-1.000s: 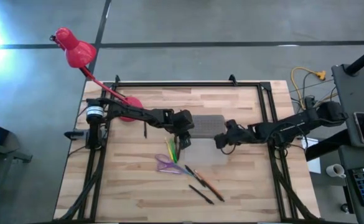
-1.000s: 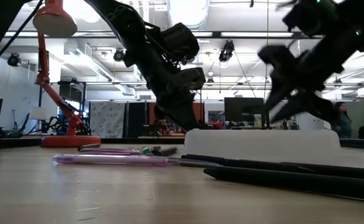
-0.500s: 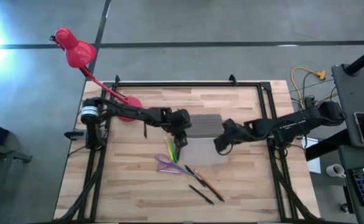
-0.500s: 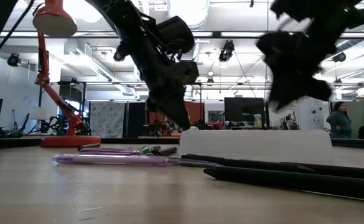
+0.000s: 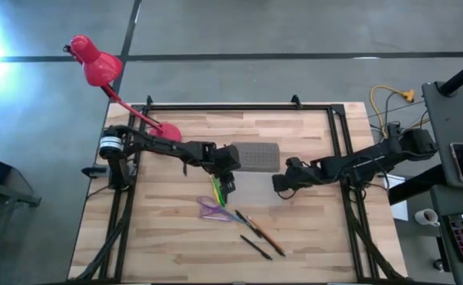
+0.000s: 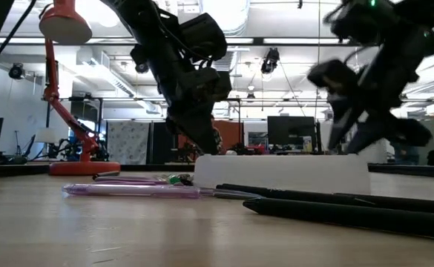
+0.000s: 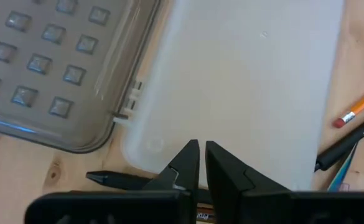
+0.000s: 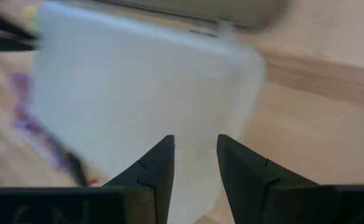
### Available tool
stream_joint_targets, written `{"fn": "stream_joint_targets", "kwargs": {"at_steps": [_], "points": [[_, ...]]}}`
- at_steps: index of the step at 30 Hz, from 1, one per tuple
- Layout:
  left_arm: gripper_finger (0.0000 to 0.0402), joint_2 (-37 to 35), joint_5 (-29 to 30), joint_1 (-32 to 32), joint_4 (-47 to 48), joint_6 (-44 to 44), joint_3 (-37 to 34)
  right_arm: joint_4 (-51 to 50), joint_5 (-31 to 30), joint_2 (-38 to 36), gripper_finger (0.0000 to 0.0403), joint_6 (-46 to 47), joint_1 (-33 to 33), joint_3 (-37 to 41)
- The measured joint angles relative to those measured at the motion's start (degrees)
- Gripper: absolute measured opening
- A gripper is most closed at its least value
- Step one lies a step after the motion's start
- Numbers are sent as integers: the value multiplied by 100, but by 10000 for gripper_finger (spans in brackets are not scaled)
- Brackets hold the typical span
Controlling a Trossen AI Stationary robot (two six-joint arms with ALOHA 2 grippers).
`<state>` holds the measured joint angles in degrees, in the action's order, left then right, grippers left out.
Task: Pick & place school supplies into a supply box
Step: Prepare the supply box
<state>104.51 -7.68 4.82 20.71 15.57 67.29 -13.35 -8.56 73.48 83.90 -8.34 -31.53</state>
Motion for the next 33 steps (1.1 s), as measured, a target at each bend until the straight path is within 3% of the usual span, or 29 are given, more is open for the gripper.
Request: {"fn": "stream_joint_targets", "kwargs": {"at_steps": [11,16,24,33], "points": [[15,-52,270,5,-4,29,-60,-128,100,-164,114,-2047,-400,-54],[15,-93,389,33,-26,31,-70,-449,572,-164,114,-2155,-622,-54],[15,-90,383,75,-71,61,-81,-515,562,-324,114,-2183,-1117,-52],[15,-84,387,169,-148,103,-89,-437,184,607,114,-3319,-1534,-27]]}}
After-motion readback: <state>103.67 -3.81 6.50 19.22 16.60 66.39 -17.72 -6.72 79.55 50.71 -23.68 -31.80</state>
